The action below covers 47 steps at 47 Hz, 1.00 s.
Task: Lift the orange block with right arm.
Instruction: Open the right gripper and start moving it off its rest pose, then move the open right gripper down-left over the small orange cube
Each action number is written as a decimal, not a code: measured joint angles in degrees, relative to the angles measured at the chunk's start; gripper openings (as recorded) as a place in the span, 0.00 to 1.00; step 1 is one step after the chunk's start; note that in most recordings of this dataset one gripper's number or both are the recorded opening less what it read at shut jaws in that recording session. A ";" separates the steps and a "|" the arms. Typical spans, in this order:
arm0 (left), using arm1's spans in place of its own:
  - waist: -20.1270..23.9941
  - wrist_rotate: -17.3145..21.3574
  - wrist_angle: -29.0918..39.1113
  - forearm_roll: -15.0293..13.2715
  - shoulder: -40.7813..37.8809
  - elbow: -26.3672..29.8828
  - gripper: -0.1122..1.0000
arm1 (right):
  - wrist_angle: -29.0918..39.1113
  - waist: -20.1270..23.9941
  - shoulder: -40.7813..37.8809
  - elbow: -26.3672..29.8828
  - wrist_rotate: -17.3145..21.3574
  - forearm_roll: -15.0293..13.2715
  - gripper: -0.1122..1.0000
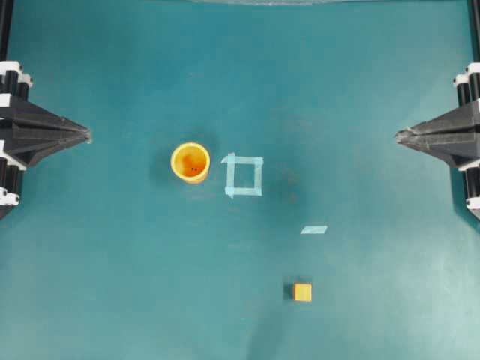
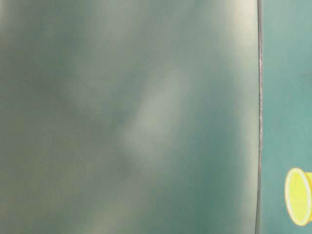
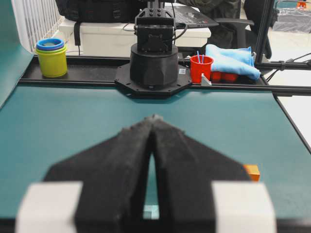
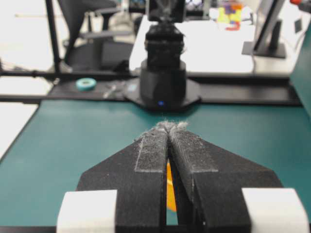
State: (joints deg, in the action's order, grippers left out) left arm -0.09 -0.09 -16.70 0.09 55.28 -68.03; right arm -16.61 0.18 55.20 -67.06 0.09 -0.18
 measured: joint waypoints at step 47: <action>-0.18 -1.05 13.54 0.18 0.79 1.41 0.10 | 24.52 0.44 -17.58 15.12 9.58 0.09 0.68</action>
State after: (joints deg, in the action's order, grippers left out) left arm -0.26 -1.14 -3.16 0.26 56.07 -66.62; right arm 7.91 0.62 37.62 -51.94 9.67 -0.09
